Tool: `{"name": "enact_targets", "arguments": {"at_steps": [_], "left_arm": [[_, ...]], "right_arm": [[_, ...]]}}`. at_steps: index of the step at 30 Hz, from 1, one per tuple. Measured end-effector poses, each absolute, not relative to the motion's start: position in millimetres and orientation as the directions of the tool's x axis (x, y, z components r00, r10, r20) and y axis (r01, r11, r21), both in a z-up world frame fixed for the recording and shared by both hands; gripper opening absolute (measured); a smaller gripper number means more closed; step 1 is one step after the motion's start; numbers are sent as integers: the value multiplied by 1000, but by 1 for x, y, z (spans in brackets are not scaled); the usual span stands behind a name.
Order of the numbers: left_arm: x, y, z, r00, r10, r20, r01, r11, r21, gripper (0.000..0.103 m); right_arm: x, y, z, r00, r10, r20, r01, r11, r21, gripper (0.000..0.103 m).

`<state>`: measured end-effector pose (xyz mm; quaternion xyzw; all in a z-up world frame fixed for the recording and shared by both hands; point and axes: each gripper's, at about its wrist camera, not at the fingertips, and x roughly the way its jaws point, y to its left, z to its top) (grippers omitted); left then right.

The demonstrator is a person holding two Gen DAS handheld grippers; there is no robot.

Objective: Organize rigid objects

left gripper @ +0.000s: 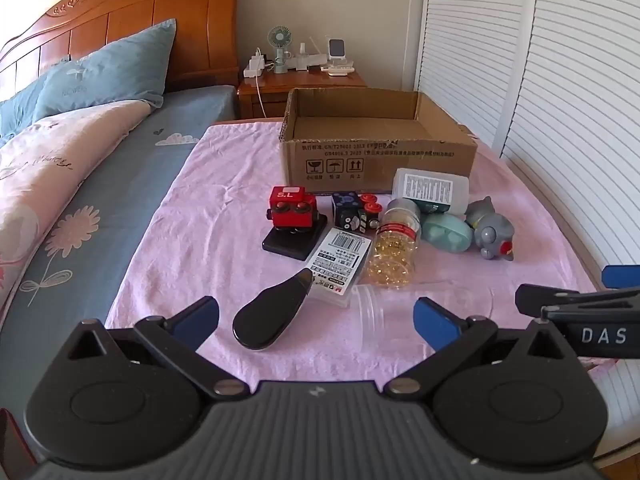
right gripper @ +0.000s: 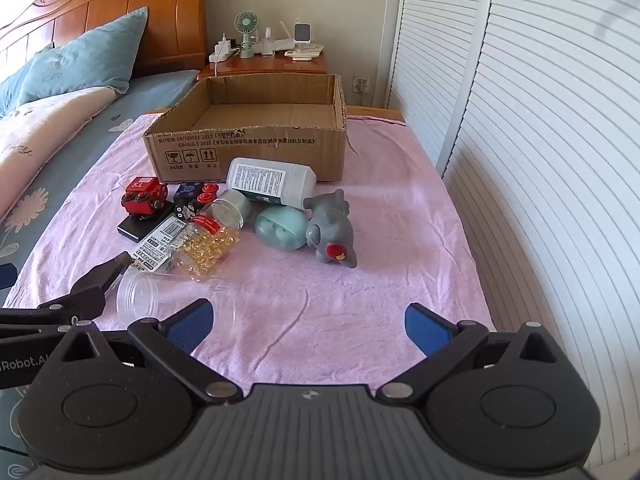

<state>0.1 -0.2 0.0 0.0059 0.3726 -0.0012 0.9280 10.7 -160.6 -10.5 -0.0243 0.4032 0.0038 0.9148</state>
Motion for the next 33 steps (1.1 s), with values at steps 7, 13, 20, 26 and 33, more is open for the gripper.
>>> {"name": "enact_targets", "arguments": {"at_steps": [7,13,20,26,33], "left_arm": [[-1,1,-2,720,-10,-694,7,1000,-6,103],[-2,3,2,720,-15,-694,9,1000,-12,103],[0,0,1,720,-14,-694,7,1000,-13,102],[0,0,2,721,-16,-693,8,1000,-15,102],[0,-2,3,722,-15,-691,8,1000,-13,102]], "right_arm": [[10,-161,-10,679,-17,-734,-25,999,-47,103],[11,-159,-9,681,-21,-732,-25,998,-52,103],[10,-160,-7,682,-22,-731,-25,998,-53,103],[10,-160,-8,683,-23,-730,-24,998,-54,103],[10,-160,-8,683,-24,-730,-24,998,-55,103]]}}
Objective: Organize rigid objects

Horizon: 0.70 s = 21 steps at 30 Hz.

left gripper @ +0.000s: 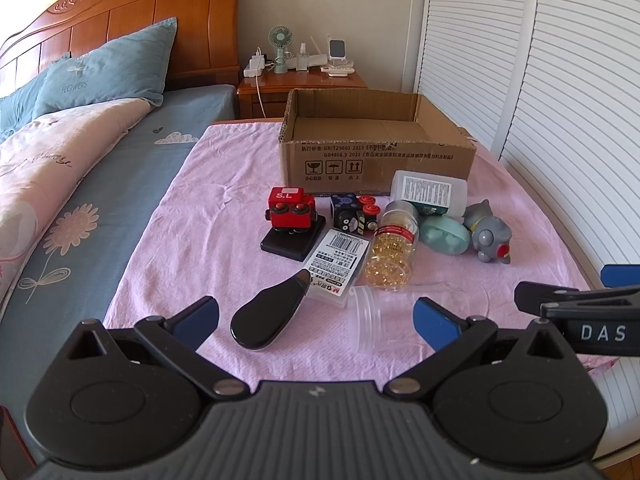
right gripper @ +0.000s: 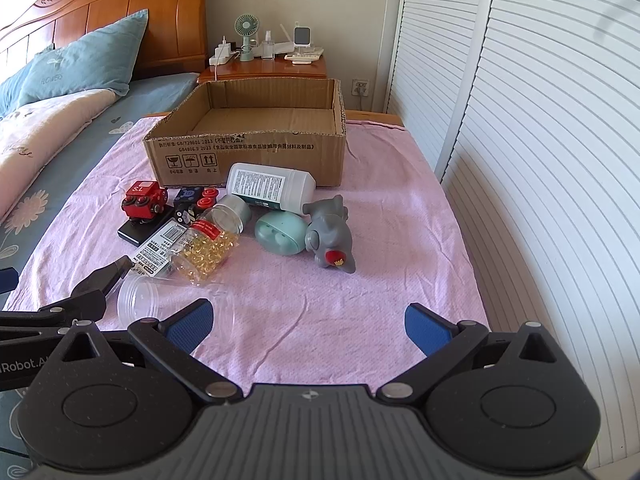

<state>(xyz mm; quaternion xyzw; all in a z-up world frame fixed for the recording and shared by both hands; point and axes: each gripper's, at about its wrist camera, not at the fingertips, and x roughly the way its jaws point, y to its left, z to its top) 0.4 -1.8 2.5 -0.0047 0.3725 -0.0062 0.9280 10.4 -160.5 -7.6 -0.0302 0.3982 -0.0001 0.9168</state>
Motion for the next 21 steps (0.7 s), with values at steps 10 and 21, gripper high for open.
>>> {"name": "enact_targets", "arguments": {"at_steps": [10,21], "left_arm": [[0,-1,3,723,-15,-691,8,1000,-12,102],[0,-1,3,724,-13,-690,7,1000,-12,102]], "right_arm": [[11,-163,-5,685,-23,-728,-22,998,-51,103],[10,-162,-5,686,-24,-727,-22,998,-54,103]]}}
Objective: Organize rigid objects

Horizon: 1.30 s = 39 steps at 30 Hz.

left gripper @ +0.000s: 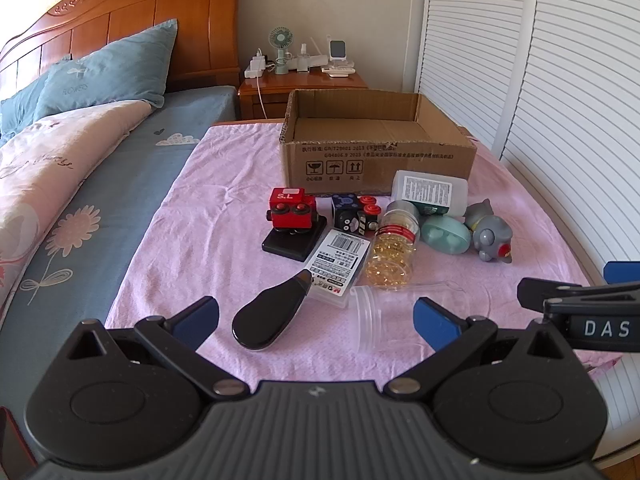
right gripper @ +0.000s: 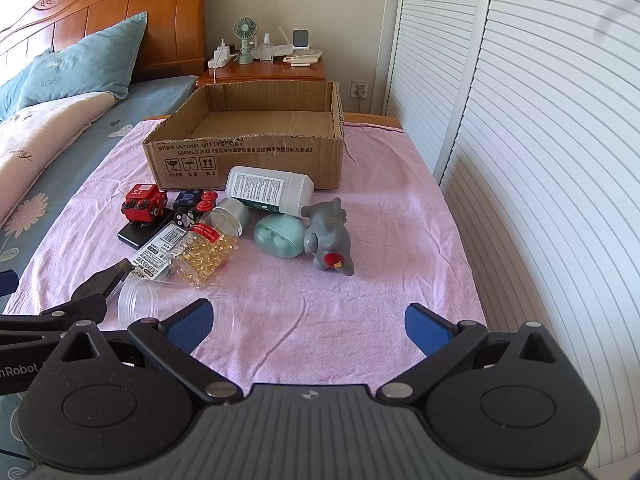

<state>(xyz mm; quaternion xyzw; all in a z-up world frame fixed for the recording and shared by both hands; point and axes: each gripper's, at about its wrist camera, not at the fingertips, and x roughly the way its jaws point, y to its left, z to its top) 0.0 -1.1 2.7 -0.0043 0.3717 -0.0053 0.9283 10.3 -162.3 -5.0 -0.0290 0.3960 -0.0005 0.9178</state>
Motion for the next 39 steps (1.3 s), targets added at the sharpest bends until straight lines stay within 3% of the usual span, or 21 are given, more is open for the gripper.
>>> {"name": "enact_targets", "arguments": {"at_steps": [24,39], "left_arm": [[-1,1,5,727,-21,-686,13,1000,-16,102],[13,13,-2,738,-13,-674,65,997,52,102]], "right_arm": [[11,-159,-7,691,-28,-722,-25,998,-62,103],[25,-158,-5,689,5,-725,-55,997,-46,103]]}}
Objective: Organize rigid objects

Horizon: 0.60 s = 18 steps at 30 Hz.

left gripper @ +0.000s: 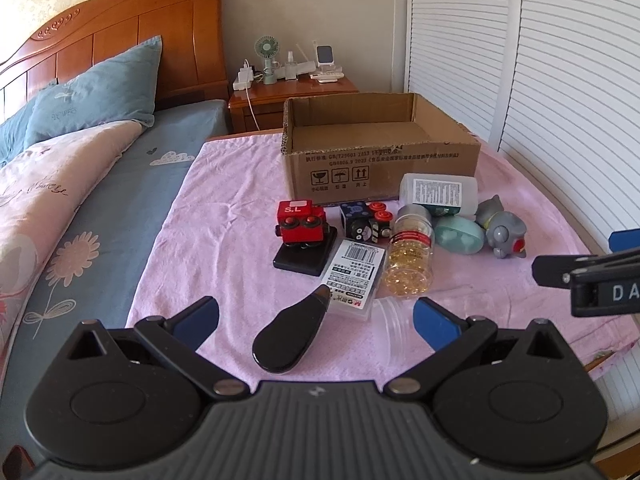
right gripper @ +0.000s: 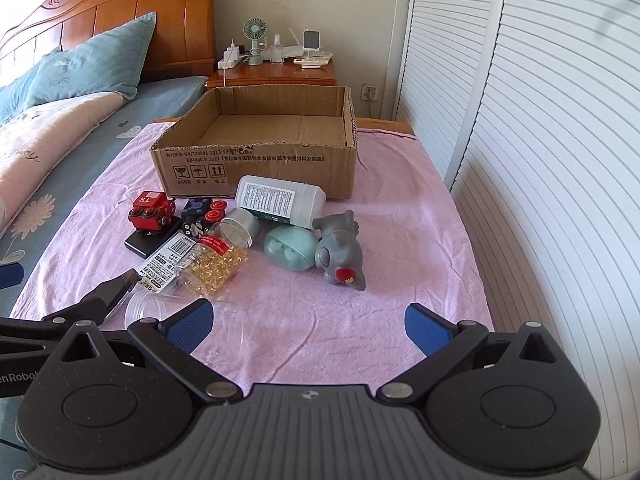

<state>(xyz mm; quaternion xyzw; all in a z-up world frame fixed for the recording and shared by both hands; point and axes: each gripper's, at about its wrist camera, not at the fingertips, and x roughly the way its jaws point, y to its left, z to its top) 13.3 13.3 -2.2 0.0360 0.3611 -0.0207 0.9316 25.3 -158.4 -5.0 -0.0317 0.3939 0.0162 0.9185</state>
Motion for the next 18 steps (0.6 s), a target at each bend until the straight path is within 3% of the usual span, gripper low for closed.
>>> {"name": "enact_targets", "arguments": {"at_steps": [18], "left_arm": [[46,59,-67,619,-11,-785,61,998,34,102]], "right_arm": [[53,-138,-18,661,119,-741,-214,976,-34,103]]}}
